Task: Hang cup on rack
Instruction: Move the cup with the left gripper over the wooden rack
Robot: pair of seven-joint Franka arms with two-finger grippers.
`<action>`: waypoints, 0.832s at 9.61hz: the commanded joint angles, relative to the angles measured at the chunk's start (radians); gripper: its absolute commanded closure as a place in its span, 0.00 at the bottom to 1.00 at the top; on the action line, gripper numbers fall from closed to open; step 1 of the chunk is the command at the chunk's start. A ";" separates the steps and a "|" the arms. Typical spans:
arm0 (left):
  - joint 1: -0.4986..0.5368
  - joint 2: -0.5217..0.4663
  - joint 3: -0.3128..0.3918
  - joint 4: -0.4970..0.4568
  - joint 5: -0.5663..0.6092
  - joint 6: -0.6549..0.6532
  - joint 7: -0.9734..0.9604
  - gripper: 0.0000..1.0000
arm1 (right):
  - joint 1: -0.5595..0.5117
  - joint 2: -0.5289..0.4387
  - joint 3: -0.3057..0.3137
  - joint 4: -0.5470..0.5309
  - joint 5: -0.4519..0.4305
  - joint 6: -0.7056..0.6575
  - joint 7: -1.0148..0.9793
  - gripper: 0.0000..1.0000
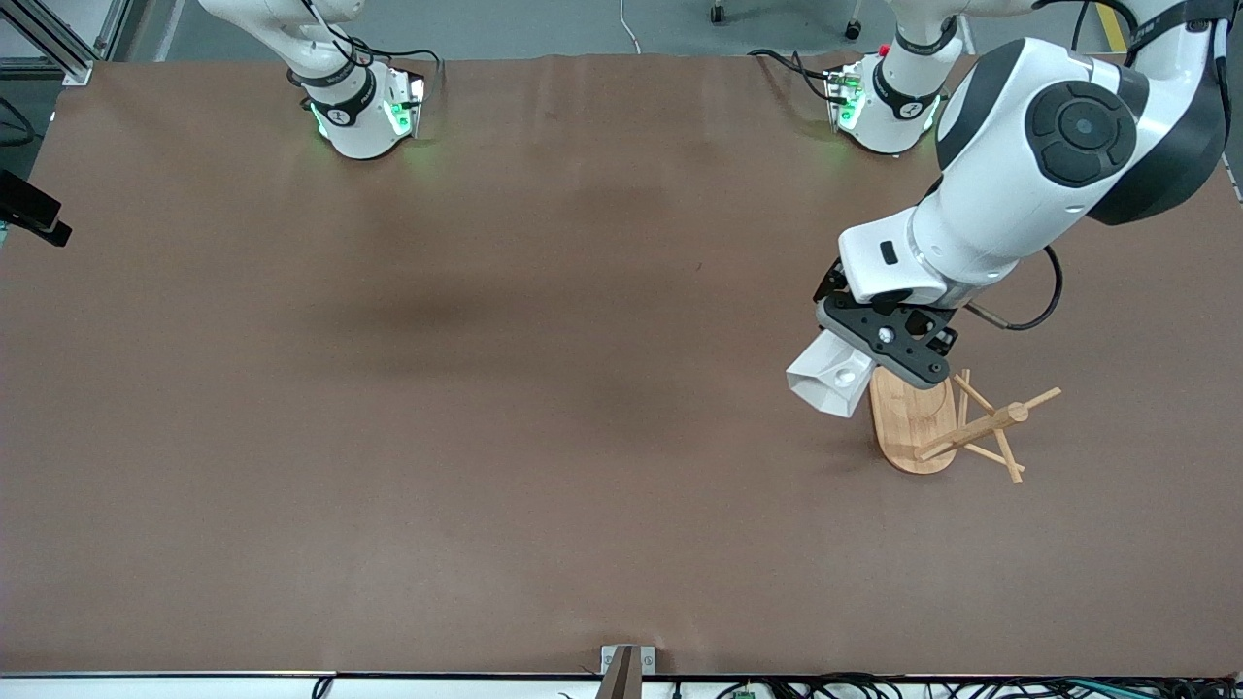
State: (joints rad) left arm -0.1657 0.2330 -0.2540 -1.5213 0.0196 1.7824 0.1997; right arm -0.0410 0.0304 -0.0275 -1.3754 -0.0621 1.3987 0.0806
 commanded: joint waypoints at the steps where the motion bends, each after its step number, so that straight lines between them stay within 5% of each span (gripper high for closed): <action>1: -0.047 -0.118 0.103 -0.218 -0.056 0.056 -0.023 0.92 | 0.010 0.006 -0.017 -0.008 0.036 0.019 0.024 0.00; 3: -0.055 -0.197 0.166 -0.377 -0.171 0.170 -0.002 0.92 | 0.013 0.013 -0.017 -0.007 0.048 0.048 0.011 0.00; 8: -0.014 -0.233 0.174 -0.606 -0.171 0.427 0.127 0.92 | 0.007 0.009 -0.020 -0.017 0.068 0.079 0.008 0.00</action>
State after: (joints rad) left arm -0.1999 0.0241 -0.0879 -2.0168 -0.1374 2.1263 0.2572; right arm -0.0388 0.0516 -0.0369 -1.3820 -0.0017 1.4789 0.0854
